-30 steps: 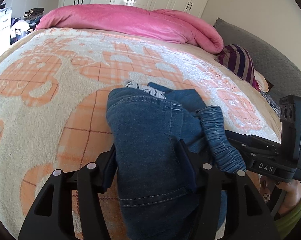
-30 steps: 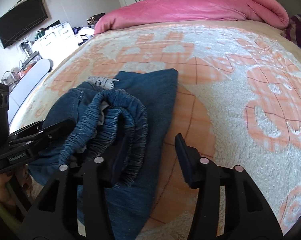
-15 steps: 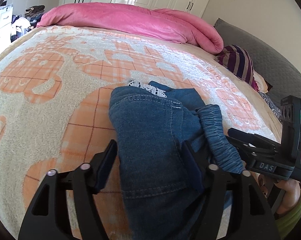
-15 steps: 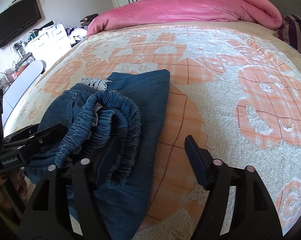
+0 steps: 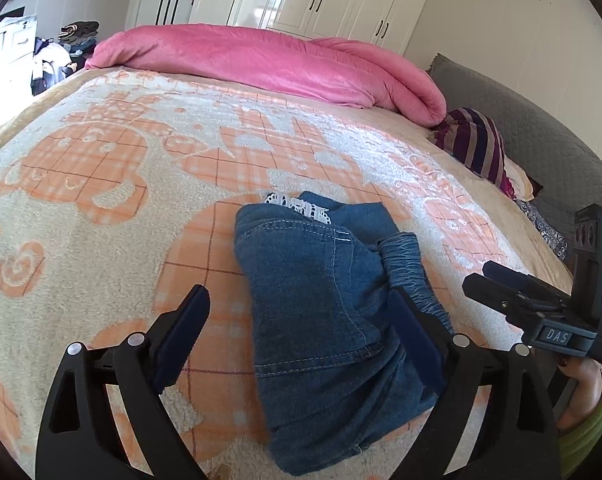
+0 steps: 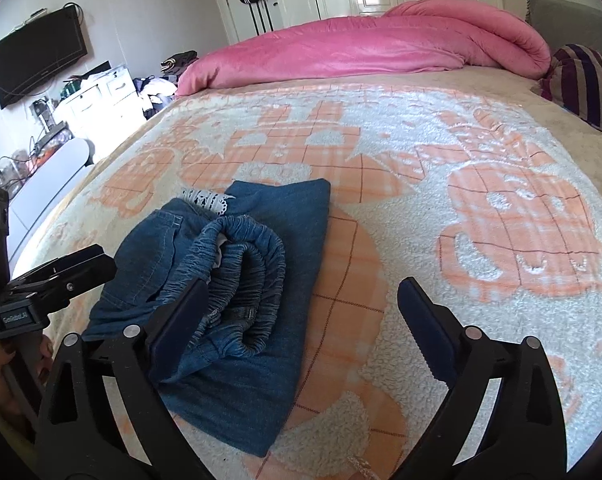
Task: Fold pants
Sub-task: 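Open the left gripper and withdraw from the folded pants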
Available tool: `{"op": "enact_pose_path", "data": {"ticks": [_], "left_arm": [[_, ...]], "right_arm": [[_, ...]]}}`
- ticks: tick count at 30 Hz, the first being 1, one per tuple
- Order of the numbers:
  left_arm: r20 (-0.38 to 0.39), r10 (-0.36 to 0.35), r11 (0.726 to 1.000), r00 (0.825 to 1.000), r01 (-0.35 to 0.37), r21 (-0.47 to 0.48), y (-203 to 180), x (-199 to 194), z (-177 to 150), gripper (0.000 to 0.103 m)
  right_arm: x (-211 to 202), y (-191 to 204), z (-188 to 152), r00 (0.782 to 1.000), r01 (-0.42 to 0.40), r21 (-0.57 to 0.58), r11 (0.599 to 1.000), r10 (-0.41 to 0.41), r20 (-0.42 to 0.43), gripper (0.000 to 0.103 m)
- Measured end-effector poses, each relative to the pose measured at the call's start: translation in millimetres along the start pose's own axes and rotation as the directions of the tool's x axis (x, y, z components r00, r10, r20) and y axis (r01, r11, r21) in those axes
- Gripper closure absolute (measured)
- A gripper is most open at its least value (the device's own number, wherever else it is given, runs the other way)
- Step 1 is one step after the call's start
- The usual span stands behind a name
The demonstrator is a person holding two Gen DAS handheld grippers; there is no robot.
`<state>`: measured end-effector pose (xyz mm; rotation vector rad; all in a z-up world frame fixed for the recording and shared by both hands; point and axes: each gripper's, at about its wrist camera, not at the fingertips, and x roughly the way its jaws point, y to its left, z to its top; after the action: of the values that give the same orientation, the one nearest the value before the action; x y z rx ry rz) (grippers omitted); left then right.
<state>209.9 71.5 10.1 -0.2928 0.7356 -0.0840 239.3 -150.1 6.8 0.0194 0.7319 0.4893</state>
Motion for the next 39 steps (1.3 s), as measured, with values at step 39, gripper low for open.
{"op": "enact_pose_path", "data": {"ticks": [39], "left_arm": [[0.084, 0.086, 0.994, 0.993, -0.091, 0.063, -26.5, -102.6, -73.8, 0.004]], "right_arm": [[-113.5, 37.2, -71.3, 0.981, 0.053, -0.077, 0.996, -0.038, 0.193, 0.009]]}}
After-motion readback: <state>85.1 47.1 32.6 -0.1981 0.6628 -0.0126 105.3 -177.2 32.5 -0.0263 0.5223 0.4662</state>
